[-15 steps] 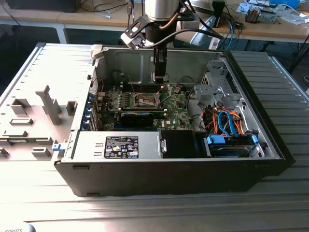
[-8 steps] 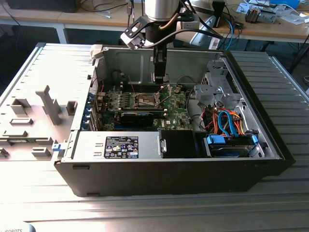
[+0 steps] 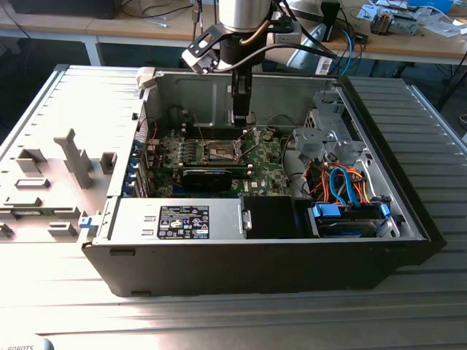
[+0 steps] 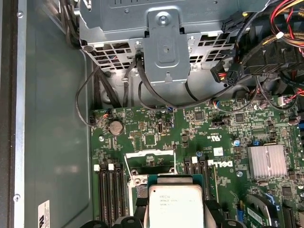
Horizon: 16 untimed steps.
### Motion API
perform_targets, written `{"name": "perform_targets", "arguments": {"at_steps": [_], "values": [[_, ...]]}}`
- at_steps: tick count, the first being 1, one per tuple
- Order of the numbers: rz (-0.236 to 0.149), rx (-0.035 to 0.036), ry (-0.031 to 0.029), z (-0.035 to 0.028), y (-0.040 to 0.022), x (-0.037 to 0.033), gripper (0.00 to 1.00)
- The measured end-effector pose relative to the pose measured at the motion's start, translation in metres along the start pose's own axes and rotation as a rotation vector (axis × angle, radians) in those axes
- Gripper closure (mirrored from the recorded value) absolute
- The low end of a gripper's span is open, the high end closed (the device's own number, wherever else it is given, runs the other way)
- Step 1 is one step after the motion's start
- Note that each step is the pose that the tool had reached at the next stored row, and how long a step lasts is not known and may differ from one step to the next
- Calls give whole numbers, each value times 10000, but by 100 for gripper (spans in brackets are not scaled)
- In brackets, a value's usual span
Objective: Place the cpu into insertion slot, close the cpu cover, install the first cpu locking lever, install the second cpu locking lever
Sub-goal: 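Place the cpu into insertion slot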
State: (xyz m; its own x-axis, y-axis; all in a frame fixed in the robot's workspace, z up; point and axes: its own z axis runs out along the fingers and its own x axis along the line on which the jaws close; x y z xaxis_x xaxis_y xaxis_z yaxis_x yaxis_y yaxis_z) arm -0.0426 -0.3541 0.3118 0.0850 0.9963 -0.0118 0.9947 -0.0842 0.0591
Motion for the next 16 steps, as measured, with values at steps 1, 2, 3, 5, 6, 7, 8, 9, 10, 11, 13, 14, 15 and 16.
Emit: {"name": "perform_targets", "arguments": {"at_steps": [1,2,3,5,6,7,8,9,10,11,13,14,15,16], "values": [[18,0,-1,0,0,0,46],[41,0,-3,1,0,0,46],[56,0,-3,2,0,0,46],[107,1,-6,3,0,0,46],[121,1,-7,4,0,0,46],[149,2,-9,5,0,0,46],[190,2,-11,6,0,0,46],[213,2,-13,7,0,0,46],[230,2,-14,8,-1,0,46],[246,3,-15,8,0,0,46],[279,3,-17,9,-1,0,46],[301,4,-18,10,-1,0,46],[330,4,-20,11,-1,0,46],[355,4,-21,12,-1,0,46]]}}
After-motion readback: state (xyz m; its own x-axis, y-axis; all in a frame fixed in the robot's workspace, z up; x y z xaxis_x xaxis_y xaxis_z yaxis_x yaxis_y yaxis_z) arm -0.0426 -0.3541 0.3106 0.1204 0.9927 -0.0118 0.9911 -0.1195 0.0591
